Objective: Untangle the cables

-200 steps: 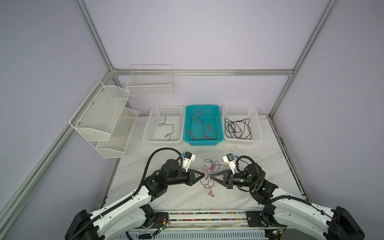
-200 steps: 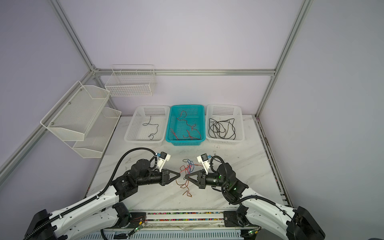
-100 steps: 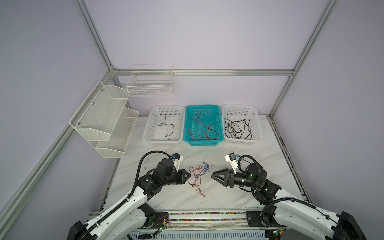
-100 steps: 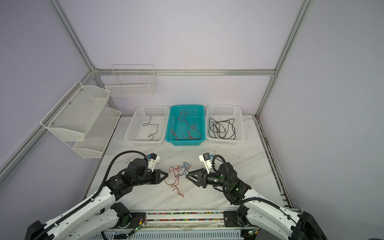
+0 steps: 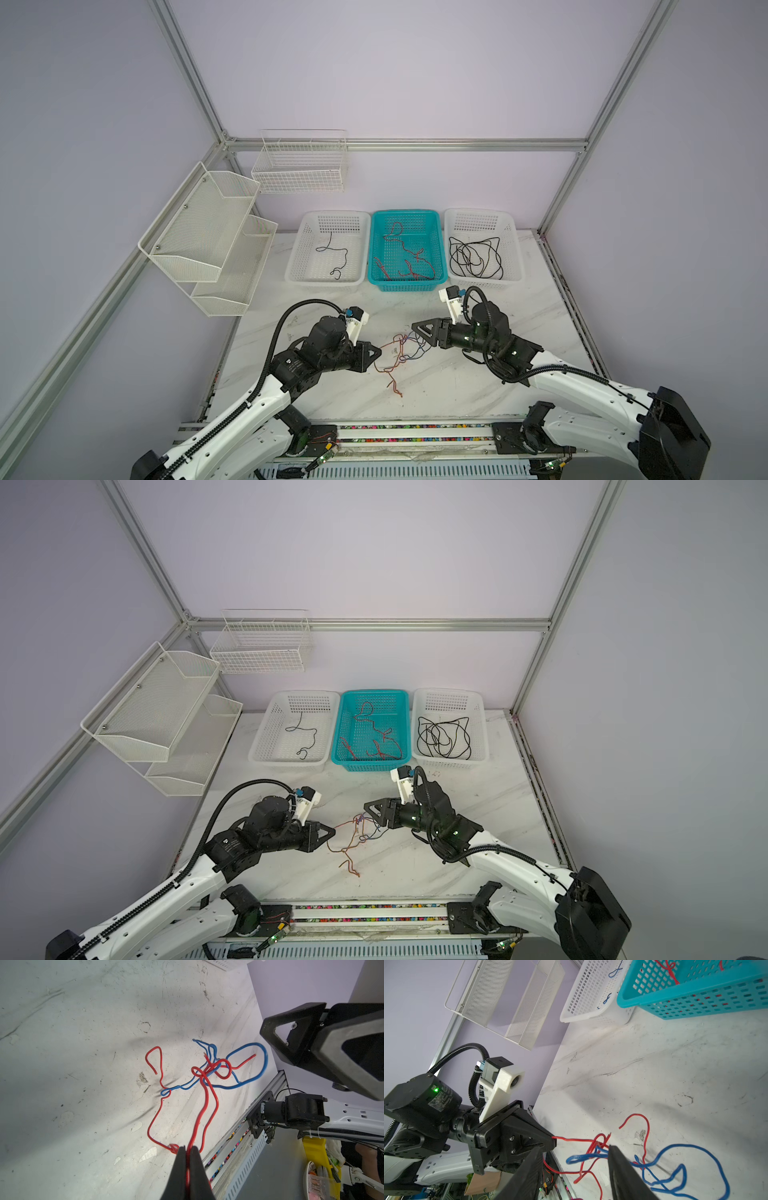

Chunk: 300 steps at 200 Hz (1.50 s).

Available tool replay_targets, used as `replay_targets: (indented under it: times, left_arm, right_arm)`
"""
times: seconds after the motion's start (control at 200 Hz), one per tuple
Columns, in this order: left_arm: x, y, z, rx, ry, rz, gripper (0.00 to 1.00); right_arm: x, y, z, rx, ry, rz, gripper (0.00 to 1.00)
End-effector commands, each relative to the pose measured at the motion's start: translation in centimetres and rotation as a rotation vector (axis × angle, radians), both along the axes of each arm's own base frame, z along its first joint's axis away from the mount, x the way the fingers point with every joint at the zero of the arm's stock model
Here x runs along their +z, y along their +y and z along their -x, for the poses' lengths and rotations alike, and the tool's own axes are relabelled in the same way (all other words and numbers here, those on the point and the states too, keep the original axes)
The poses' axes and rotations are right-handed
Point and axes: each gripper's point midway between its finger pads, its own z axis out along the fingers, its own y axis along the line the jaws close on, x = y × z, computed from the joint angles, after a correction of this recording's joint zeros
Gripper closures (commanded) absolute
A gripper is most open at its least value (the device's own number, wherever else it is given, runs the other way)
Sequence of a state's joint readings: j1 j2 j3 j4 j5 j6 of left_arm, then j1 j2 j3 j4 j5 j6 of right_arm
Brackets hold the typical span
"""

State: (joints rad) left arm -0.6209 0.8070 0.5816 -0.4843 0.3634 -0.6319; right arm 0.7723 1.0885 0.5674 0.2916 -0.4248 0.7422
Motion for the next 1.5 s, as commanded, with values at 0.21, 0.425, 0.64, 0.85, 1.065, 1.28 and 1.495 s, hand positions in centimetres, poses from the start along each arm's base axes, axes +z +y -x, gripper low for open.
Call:
replay_targets:
  times: [0.21, 0.425, 0.64, 0.85, 1.065, 1.28, 1.495]
  left_arm:
    - [3.0, -0.7, -1.1, -0.019, -0.072, 0.019, 1.0]
    - [2.5, -1.0, -1.4, -0.022, -0.053, 0.012, 1.0]
    - [2.9, -0.8, -1.2, -0.015, -0.065, 0.022, 1.0]
    - [2.1, -1.0, -1.0, -0.018, -0.036, 0.029, 1.0]
    - [1.6, -0.7, -0.7, -0.015, -0.034, 0.017, 1.0]
    - [-0.1, 1.4, -1.2, 0.077, -0.002, -0.088, 1.0]
    - [-1.3, 3.9, -2.0, 0.214, 0.035, -0.195, 1.0]
  right_arm:
    - [-0.1, 0.2, 1.1, -0.063, 0.2, -0.106, 0.45]
    - [-1.3, 1.4, 1.7, -0.053, 0.241, -0.075, 0.45]
    - [-3.6, 2.2, 0.9, -0.068, 0.278, -0.037, 0.46]
    - [-3.0, 3.6, -0.4, -0.061, 0.238, -0.056, 0.61]
    - [-2.6, 3.6, -0.3, -0.041, 0.202, -0.033, 0.95]
    - [1.5, 0.4, -0.6, -0.116, 0.107, -0.029, 1.0]
    - [3.8, -4.3, -2.1, -0.171, 0.068, -0.015, 1.0]
